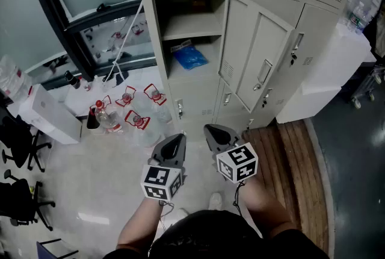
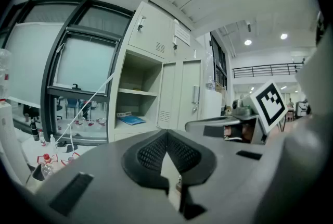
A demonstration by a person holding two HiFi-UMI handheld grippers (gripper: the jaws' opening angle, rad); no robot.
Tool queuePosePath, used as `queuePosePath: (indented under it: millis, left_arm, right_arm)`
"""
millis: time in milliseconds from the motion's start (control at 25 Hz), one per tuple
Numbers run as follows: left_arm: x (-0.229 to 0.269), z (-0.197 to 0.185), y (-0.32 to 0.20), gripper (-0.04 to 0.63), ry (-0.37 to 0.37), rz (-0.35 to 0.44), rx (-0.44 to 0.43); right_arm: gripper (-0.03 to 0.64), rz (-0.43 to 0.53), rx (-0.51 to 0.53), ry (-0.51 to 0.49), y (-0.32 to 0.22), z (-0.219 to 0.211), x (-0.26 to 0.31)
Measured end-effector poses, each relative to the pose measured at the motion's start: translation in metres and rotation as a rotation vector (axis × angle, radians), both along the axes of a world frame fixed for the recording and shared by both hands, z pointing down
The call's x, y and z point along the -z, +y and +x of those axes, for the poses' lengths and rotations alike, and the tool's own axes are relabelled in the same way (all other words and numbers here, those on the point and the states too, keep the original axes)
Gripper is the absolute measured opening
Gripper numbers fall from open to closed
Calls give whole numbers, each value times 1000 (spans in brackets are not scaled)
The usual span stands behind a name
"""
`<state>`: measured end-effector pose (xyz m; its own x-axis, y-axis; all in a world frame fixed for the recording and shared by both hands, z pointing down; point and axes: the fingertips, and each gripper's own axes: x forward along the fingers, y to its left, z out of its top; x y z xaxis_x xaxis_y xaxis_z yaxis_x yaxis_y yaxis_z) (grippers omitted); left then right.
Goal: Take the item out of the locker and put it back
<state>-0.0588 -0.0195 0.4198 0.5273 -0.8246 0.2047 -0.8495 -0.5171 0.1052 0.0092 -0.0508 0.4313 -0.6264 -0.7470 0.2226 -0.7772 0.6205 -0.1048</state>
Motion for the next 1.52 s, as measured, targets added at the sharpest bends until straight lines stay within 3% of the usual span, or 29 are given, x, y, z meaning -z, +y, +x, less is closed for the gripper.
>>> queuePosePath:
  millis: [840, 1520]
  left_arm:
    - [-4, 23, -13, 5, -5, -2, 18]
    - [-10, 68, -40, 5, -1, 1, 110]
  right_arm:
    - [-3, 19, 28, -5, -18, 23, -1]
    - [-3, 62, 116, 23, -53, 65, -2]
